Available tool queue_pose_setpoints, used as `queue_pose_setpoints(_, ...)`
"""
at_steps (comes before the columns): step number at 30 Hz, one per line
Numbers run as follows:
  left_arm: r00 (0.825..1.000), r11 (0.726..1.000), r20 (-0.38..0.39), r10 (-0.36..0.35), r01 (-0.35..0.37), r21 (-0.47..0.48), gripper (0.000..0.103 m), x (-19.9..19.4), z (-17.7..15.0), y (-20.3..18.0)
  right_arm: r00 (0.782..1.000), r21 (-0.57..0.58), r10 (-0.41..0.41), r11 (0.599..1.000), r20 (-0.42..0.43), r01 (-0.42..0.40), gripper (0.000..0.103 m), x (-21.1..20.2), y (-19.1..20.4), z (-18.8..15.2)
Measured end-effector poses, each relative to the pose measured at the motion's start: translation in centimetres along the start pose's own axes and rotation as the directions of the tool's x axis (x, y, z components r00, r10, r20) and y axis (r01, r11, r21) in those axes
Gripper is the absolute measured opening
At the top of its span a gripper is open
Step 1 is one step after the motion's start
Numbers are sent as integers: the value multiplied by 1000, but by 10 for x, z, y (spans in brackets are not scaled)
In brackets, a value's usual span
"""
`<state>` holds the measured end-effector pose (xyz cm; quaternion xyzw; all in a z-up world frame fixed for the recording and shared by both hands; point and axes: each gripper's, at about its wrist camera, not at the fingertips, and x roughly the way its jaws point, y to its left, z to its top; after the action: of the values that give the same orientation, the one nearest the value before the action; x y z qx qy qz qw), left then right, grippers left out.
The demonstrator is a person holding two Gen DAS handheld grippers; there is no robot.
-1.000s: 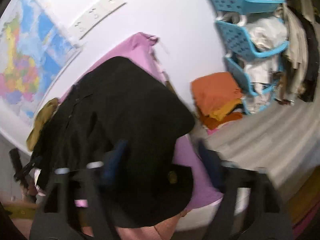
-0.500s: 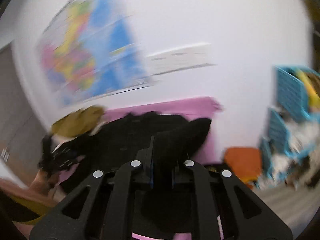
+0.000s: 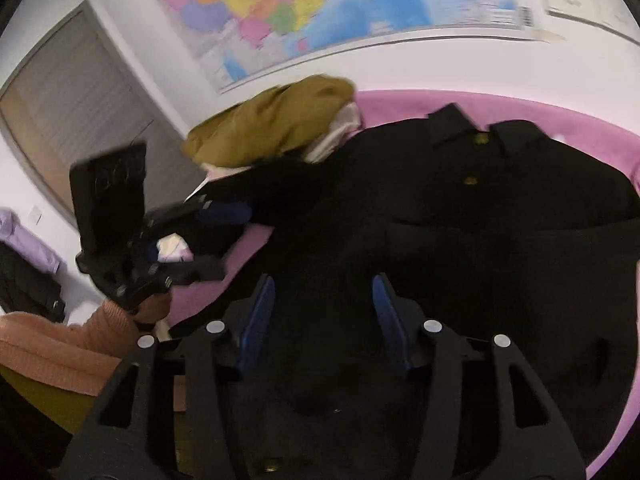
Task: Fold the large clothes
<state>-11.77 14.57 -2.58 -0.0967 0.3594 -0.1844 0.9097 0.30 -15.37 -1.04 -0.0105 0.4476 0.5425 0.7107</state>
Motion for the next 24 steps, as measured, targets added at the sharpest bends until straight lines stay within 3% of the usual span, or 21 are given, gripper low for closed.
queue_pose_setpoints(2, 999, 1000, -41, -26, 27, 14, 85, 11, -7, -3, 998, 57, -37, 998, 52, 34, 56, -16, -21, -1)
queue_pose_setpoints(3, 998, 999, -56, -30, 31, 21, 85, 15, -8, -5, 992, 99, -98, 991, 84, 89, 56, -28, -37, -3)
queue_pose_setpoints(7, 987, 995, -136, -90, 94, 25, 87, 41, -10, -13, 937, 259, -328, 921, 117, 290, 63, -61, -104, -15)
queue_pose_setpoints(11, 976, 988, -181, -118, 135, 79, 92, 57, -13, -34, 913, 405, -399, 850, 80, 336, 66, -59, -167, -20)
queue_pose_setpoints(13, 971, 979, -203, -126, 155, 133, 93, 65, -17, -47, 920, 433, -388, 840, 59, 327, 66, -48, -185, -22)
queue_pose_setpoints(16, 967, 976, -246, -58, 107, 190, 91, 83, -22, -59, 937, 461, -347, 837, 29, 296, 66, -31, -203, -20)
queue_pose_setpoints(18, 960, 981, -278, -2, 56, 186, 70, 97, -22, -58, 948, 446, -318, 853, 32, 271, 65, -19, -204, -17)
queue_pose_setpoints(19, 955, 985, -294, 46, 5, 172, 42, 100, -20, -53, 950, 441, -310, 858, 39, 263, 50, -21, -205, -18)
queue_pose_setpoints(20, 956, 987, -290, 50, -3, 160, 23, 100, -19, -49, 956, 432, -291, 867, 37, 248, 29, -19, -206, -16)
queue_pose_setpoints(22, 967, 998, -256, -7, 24, 65, 13, 88, -7, -27, 958, 414, -282, 879, 49, 237, 11, -22, -205, -13)
queue_pose_setpoints(24, 981, 1000, -191, 15, -14, 6, 13, 69, 7, -6, 951, 405, -287, 888, 115, 219, 8, -41, -201, -12)
